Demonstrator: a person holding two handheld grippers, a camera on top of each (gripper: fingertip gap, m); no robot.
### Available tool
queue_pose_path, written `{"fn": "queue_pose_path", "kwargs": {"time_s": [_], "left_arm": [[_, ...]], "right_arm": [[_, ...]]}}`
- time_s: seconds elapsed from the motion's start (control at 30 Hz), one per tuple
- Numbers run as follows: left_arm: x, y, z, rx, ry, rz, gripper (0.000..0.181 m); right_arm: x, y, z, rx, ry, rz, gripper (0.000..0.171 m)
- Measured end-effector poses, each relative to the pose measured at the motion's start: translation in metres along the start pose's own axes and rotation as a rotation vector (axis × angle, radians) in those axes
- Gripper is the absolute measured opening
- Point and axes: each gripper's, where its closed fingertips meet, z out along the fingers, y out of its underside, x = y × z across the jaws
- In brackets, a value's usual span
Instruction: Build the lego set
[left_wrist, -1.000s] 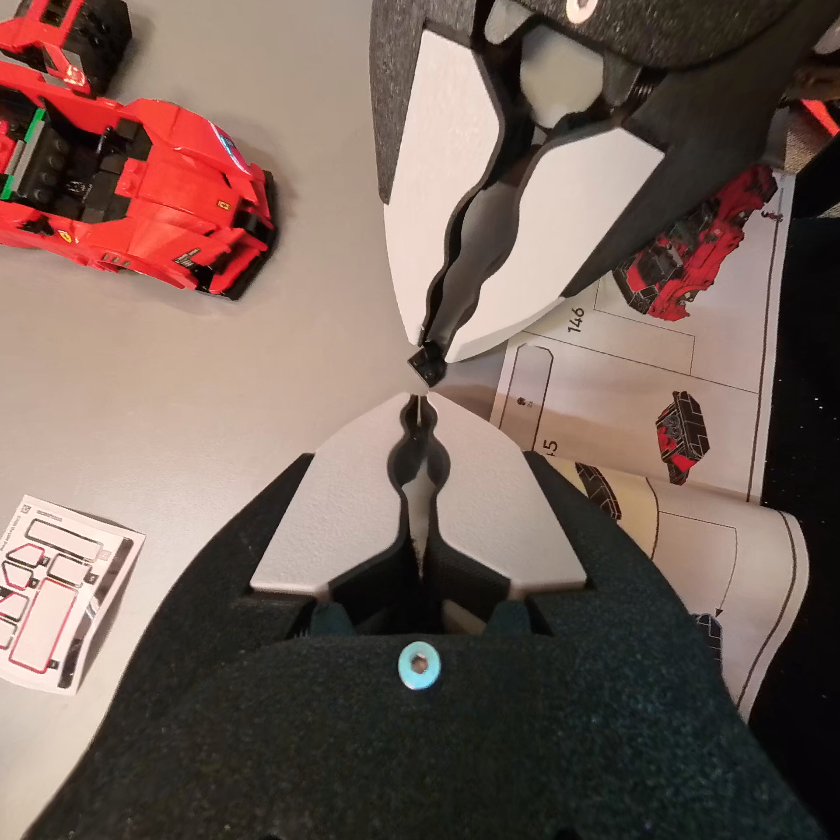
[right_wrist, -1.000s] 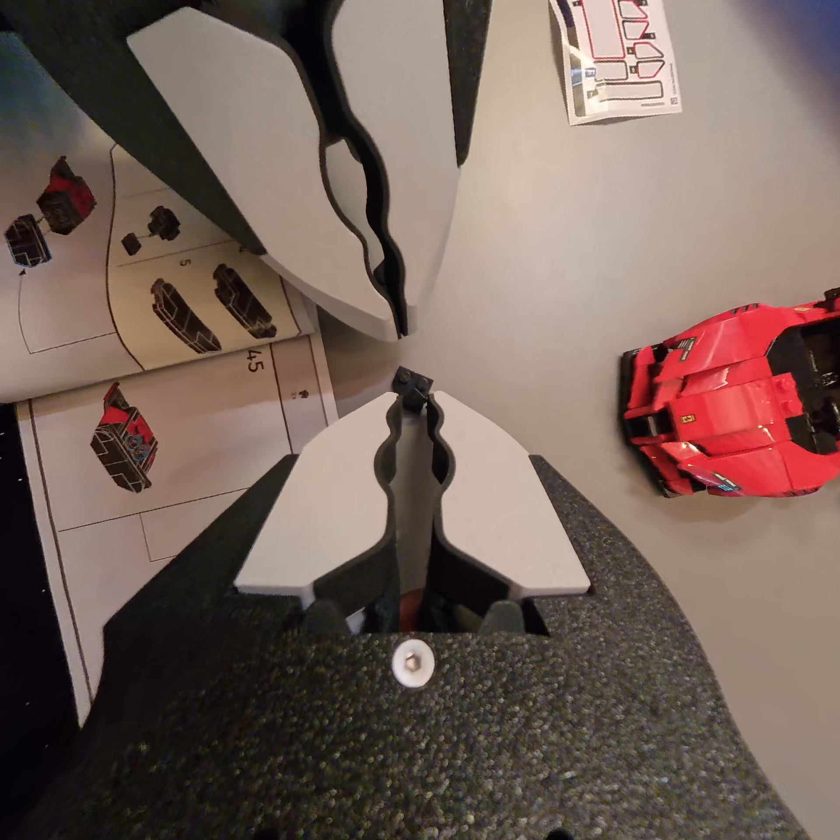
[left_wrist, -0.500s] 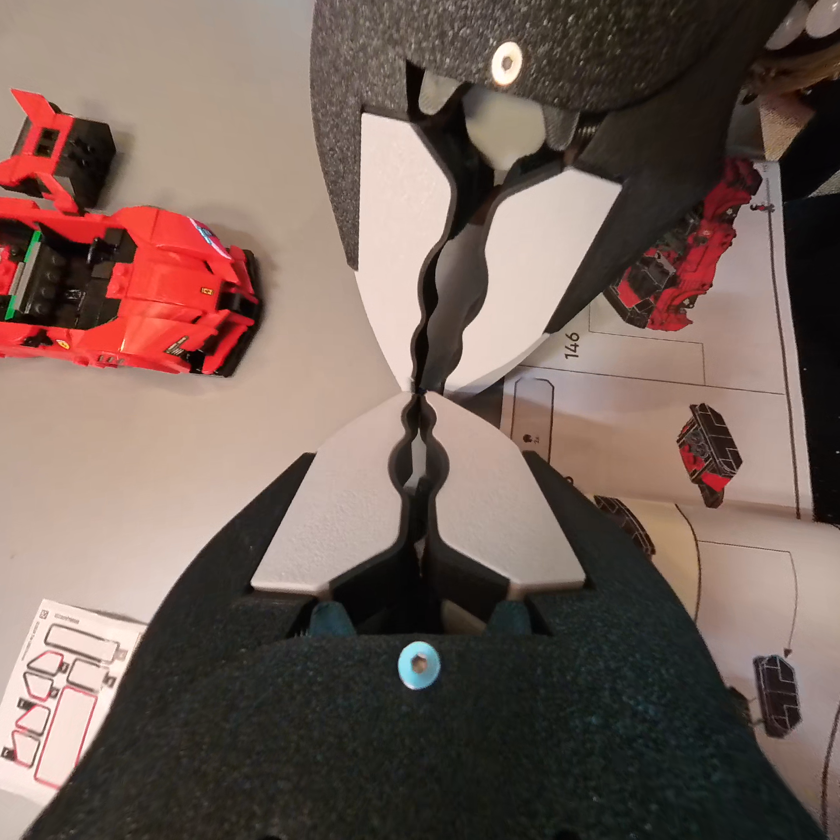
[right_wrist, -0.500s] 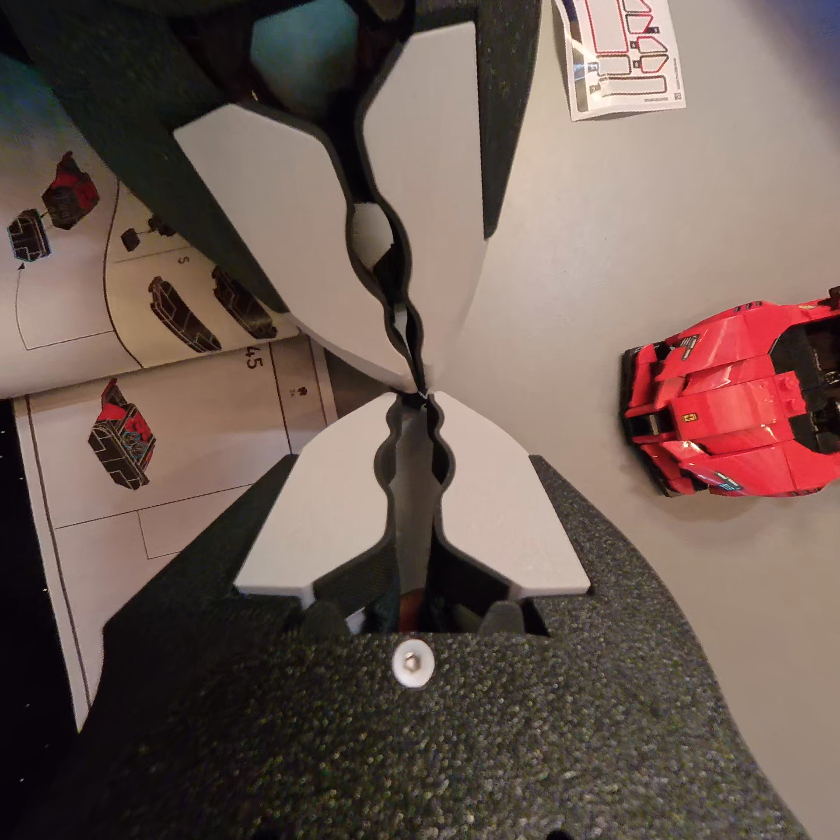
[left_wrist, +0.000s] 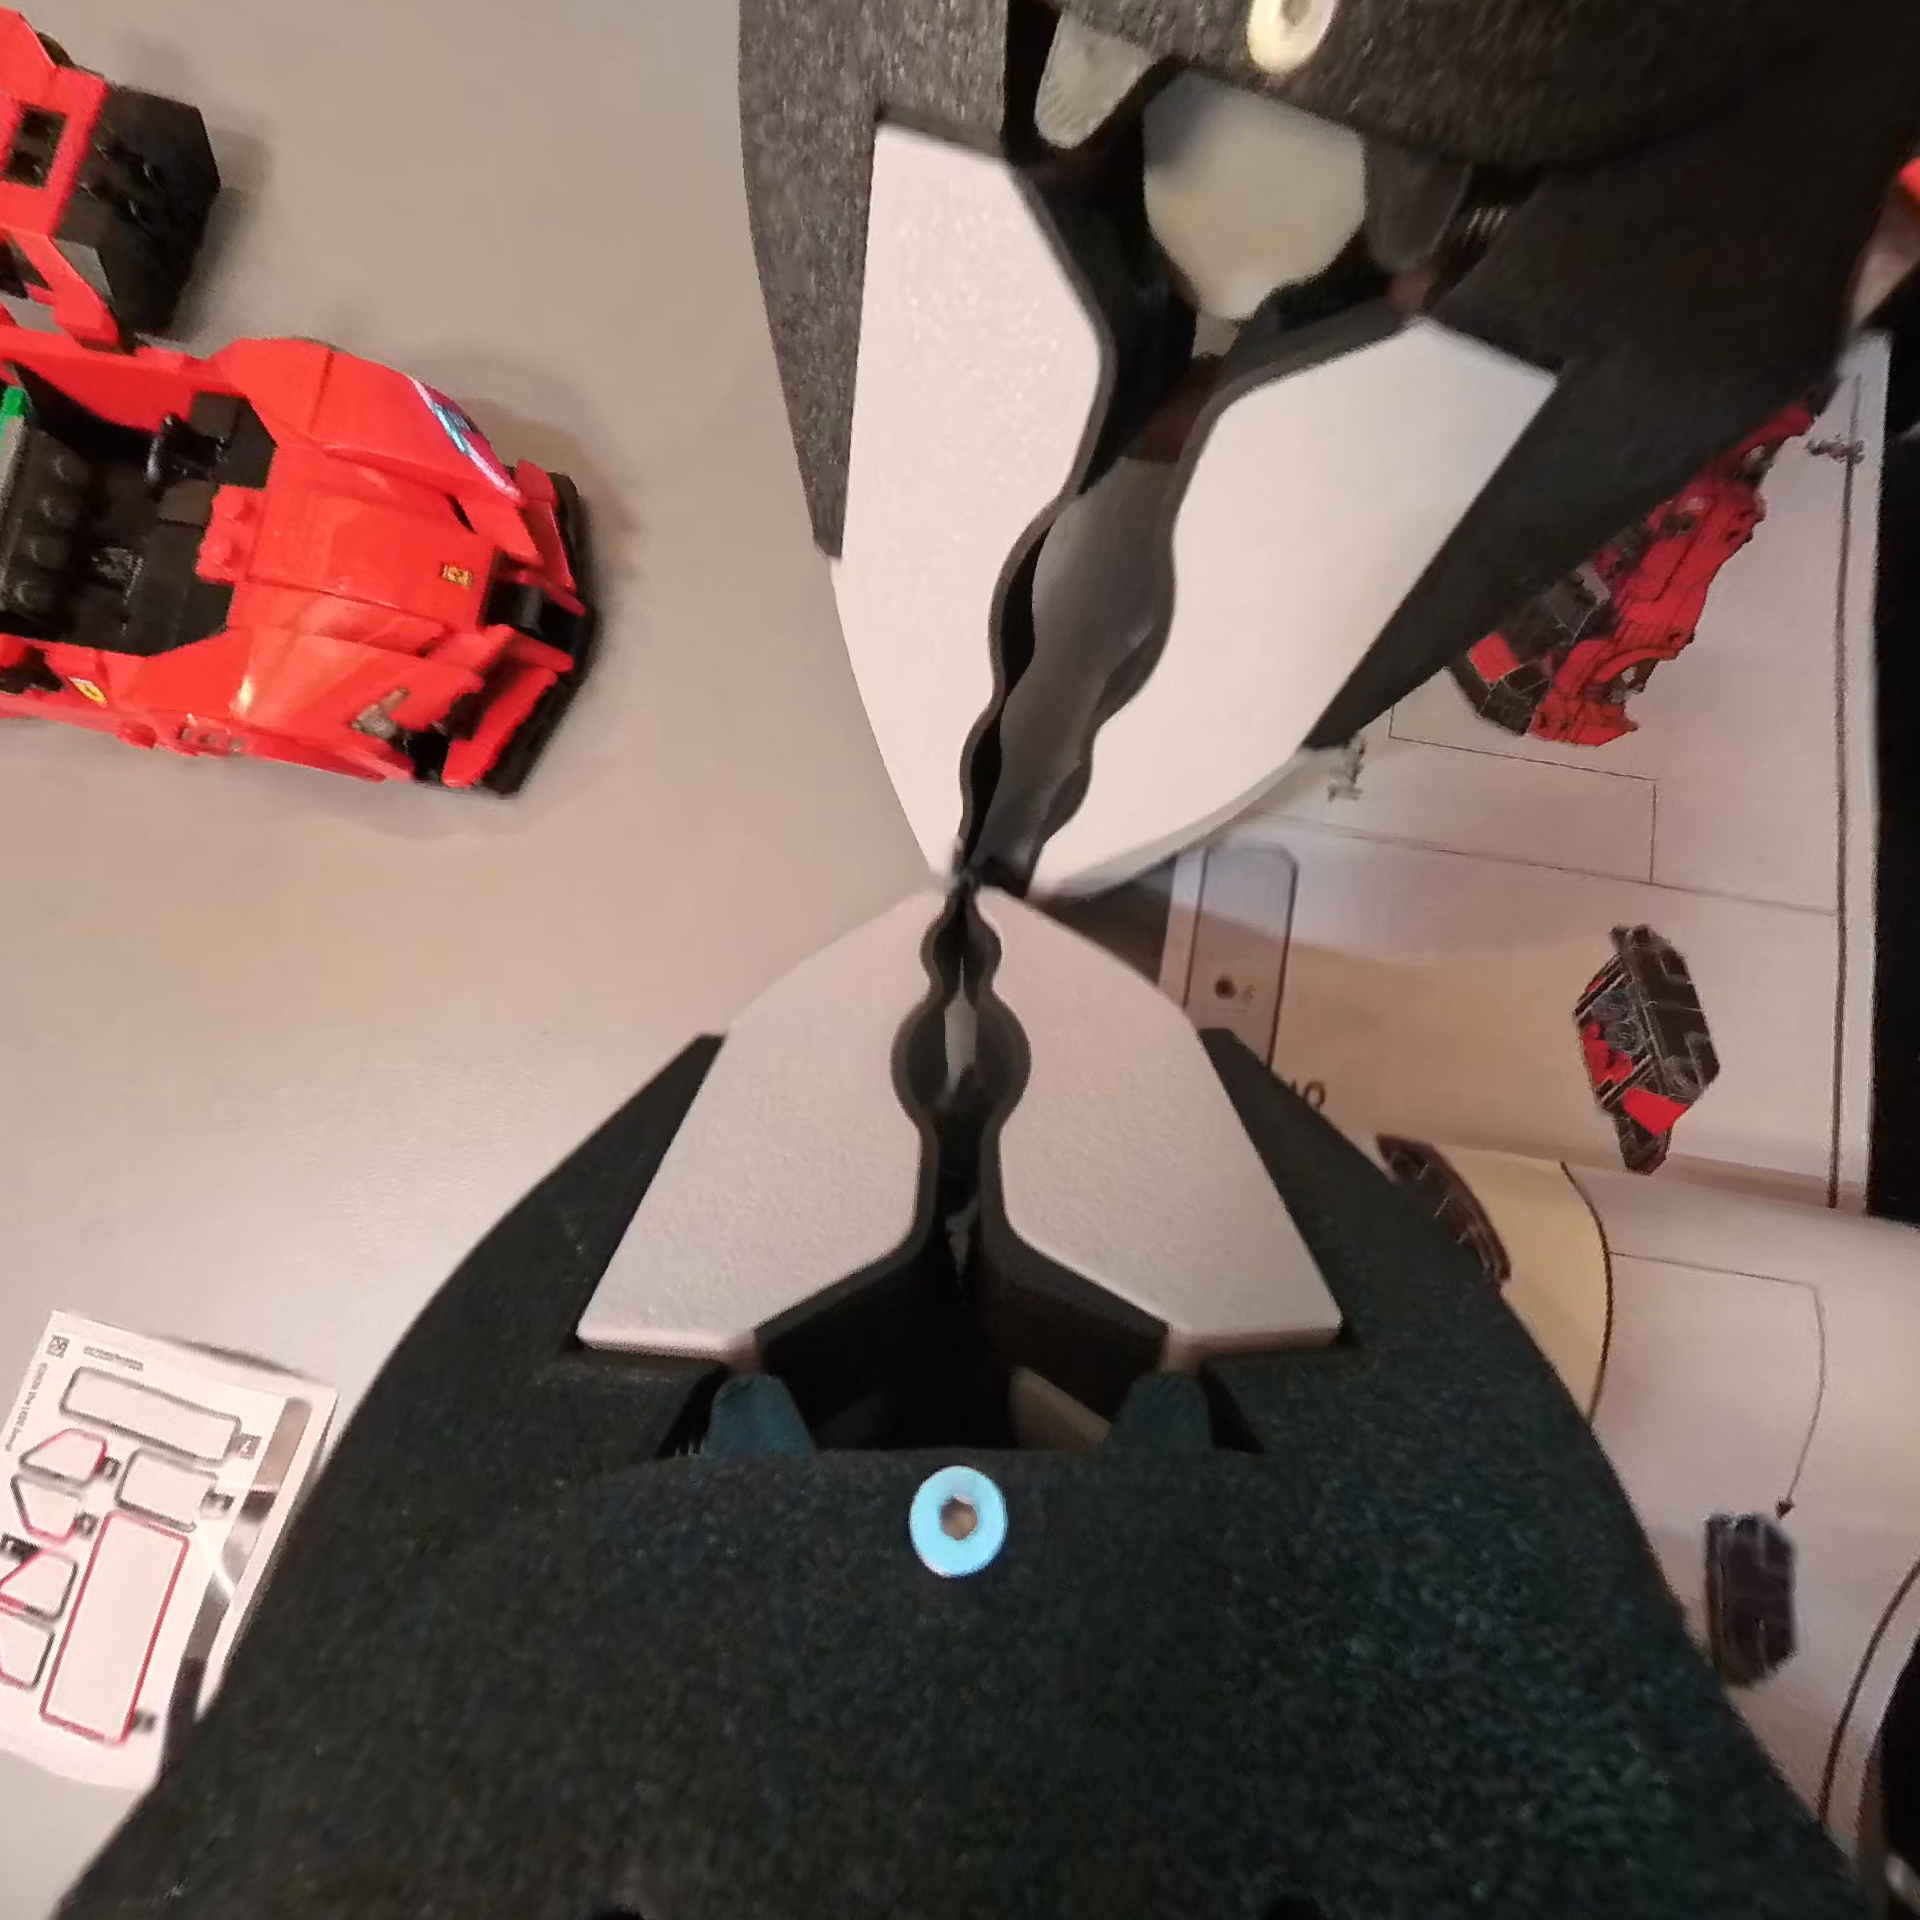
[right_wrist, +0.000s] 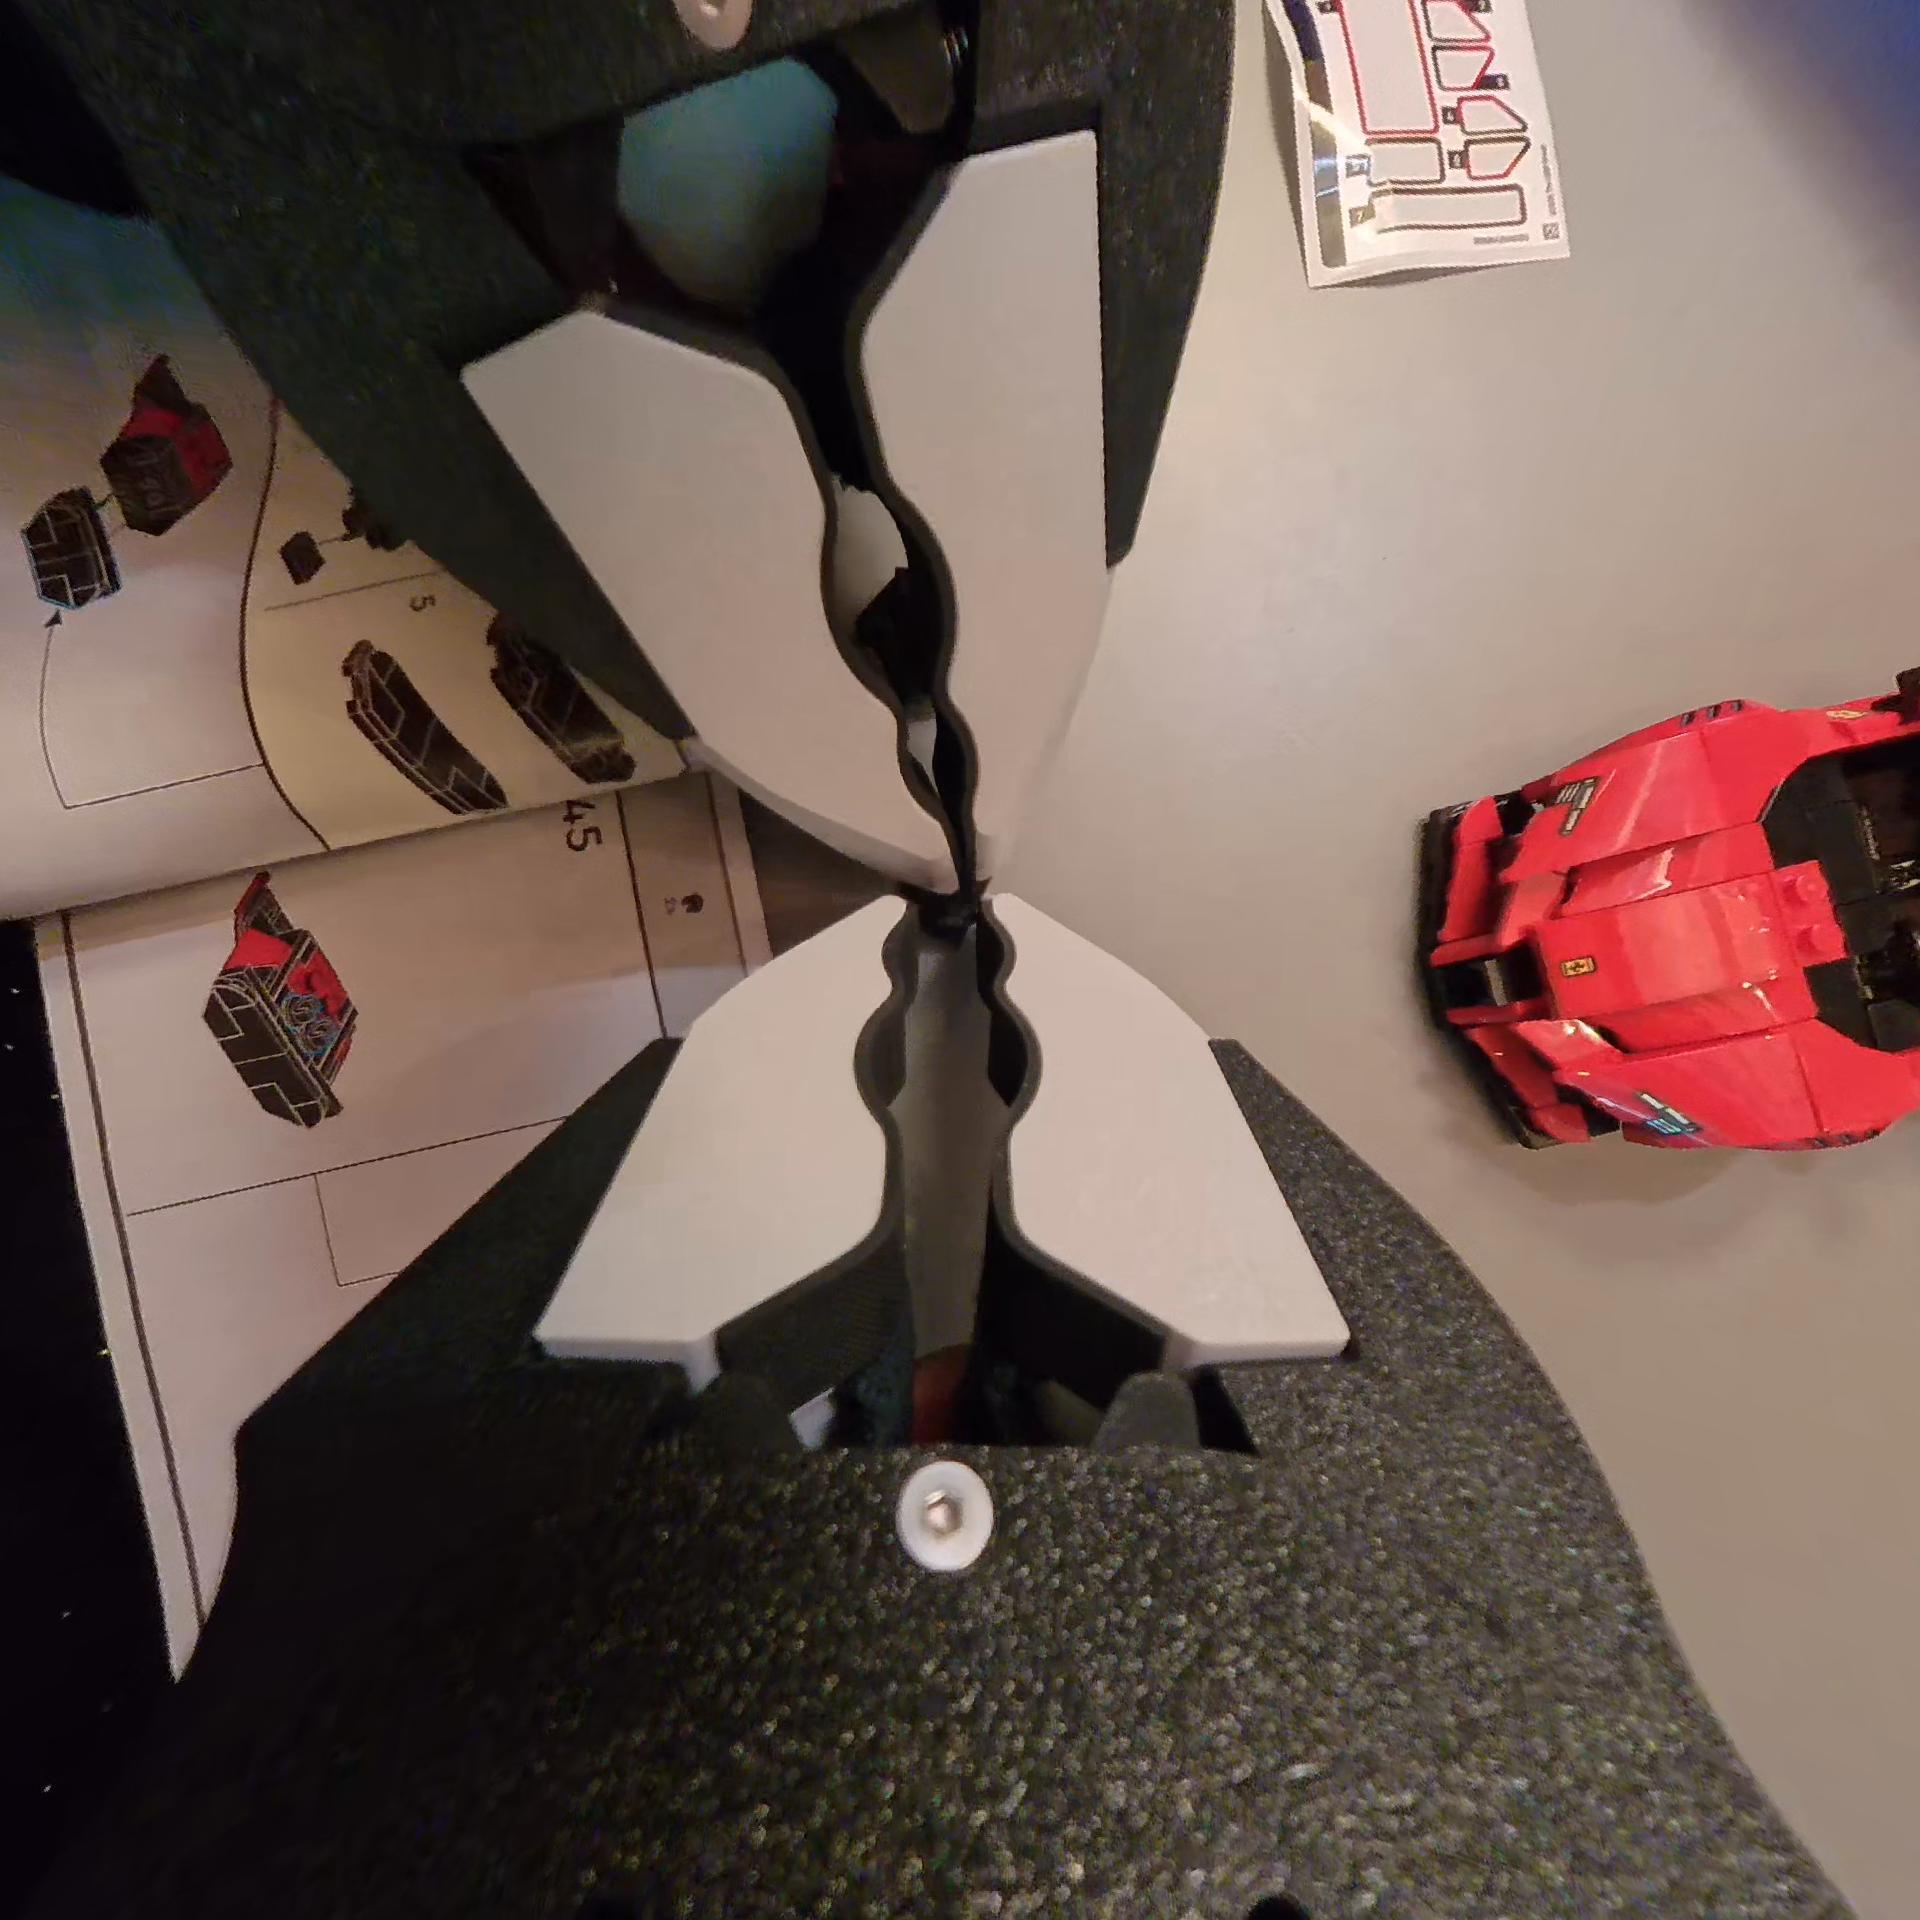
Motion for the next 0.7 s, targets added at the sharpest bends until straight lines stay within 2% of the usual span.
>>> {"fn": "queue_pose_path", "kwargs": {"time_s": [0.33, 0.57, 0.7], "left_arm": [[0.000, 0.000, 0.000, -0.011, 0.014, -0.013, 0.000], [0.003, 0.000, 0.001, -0.008, 0.032, -0.027, 0.000], [0.004, 0.000, 0.001, -0.011, 0.038, -0.030, 0.000]], "right_arm": [[0.000, 0.000, 0.001, 0.021, -0.013, 0.017, 0.010], [0.002, -0.002, -0.003, 0.076, -0.048, 0.070, 0.017], [0.007, -0.004, -0.010, 0.135, -0.067, 0.125, 0.000]]}}
